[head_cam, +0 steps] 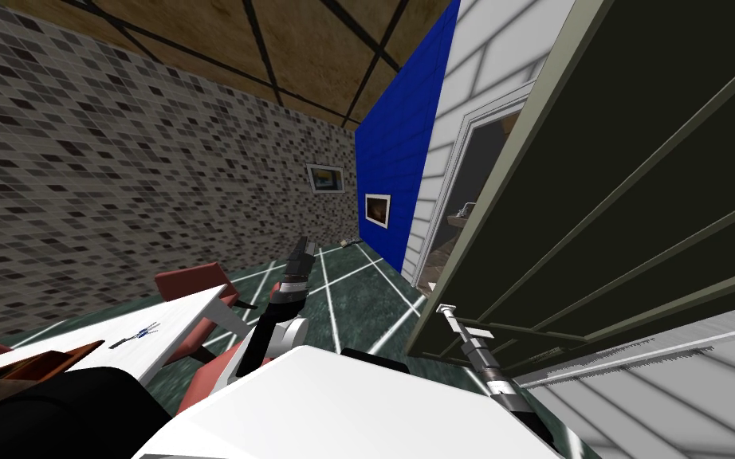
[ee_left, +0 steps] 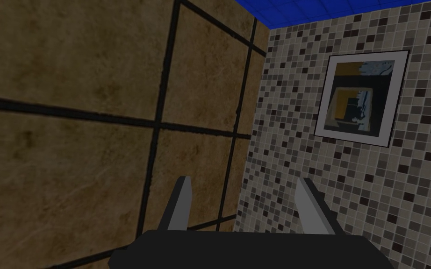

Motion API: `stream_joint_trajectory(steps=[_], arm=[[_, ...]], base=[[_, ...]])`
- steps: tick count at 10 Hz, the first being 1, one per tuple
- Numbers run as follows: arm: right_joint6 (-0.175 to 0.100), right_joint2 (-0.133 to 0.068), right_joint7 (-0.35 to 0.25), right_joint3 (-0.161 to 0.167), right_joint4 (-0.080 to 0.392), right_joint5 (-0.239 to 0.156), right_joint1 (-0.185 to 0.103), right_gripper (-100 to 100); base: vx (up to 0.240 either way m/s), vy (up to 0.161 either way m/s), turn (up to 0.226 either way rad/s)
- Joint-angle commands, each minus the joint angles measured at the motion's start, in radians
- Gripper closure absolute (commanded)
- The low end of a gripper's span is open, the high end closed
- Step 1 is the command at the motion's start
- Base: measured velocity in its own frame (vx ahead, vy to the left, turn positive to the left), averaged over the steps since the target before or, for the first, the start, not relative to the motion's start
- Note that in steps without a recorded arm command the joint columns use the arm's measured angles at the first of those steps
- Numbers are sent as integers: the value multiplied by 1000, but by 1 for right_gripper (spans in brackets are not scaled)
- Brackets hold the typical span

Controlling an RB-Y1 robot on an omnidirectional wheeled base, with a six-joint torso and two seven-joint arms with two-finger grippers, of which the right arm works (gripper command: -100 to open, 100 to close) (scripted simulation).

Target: Pull the door open

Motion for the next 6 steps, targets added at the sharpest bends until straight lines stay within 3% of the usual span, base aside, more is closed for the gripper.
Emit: stream_joint_trajectory(steps=[1, 6], arm=[[6, -4, 2, 0, -7, -6, 2, 100], [10, -4, 4, 7, -6, -13, -3, 100]], base=[[-31, -22, -26], [-29, -7, -1]])
